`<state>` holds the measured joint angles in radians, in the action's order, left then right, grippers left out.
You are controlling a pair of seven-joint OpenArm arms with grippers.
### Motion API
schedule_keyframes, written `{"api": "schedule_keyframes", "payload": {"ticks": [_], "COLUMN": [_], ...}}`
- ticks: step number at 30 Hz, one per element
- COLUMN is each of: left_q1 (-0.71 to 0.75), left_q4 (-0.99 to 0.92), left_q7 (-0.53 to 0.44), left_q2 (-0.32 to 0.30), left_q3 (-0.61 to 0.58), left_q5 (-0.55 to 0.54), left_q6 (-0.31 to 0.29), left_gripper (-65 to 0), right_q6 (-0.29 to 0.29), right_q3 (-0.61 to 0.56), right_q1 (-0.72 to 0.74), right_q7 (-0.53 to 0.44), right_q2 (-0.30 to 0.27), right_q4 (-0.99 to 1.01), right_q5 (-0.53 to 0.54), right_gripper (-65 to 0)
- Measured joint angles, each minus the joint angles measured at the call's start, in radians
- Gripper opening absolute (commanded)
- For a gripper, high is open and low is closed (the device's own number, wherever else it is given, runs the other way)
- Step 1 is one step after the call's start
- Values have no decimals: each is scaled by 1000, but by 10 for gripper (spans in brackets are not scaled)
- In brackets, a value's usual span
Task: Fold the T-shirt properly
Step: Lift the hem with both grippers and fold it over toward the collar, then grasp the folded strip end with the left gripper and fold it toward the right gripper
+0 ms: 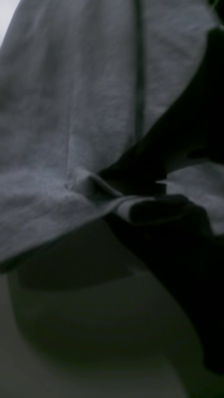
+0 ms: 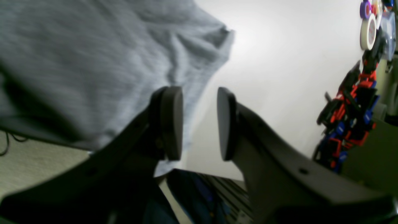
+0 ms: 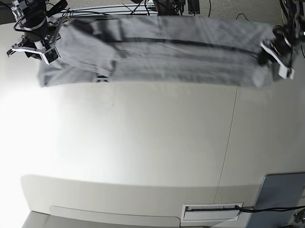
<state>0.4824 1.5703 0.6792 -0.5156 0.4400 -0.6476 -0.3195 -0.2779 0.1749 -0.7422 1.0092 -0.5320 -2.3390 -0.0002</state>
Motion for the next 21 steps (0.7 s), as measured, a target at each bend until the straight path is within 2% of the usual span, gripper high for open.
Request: {"api": "schedule_keyframes", "payload": {"ticks": [4,9,11,13,15,18,21], "left_q1": [-42,-46,-26,4,35,87,120], "left_q4": [26,164,254,362,469,604,663], "left_q7": [63,251,298,334,369,364,359], "left_q2": [-23,-31,-24,10,71,168,233], "left_q3": [0,0,0,5,3,-2,-22], "left_q5": [112,105,87,50,-4,-62,-88], "left_q6": [104,108,108,107,101,86,93], "left_gripper": [-650,-650,-650,-650,-650,-650,-650], "right_q6": [0,0,0,0,0,12,31], "right_q3": [0,0,0,0,0,0,0], "right_q1": [0,34,50,67,80,96,101], "right_q7": [-23,-26,-25,-27,-25,-25,-25], "right_q2": [0,1,1,1,2,3,2], "right_q4": [0,0,0,0,0,0,0], "right_q5": [21,21,21,20,20,27,27], "right_gripper": [-458,-458,-458,-458,-458,-458,-458]}}
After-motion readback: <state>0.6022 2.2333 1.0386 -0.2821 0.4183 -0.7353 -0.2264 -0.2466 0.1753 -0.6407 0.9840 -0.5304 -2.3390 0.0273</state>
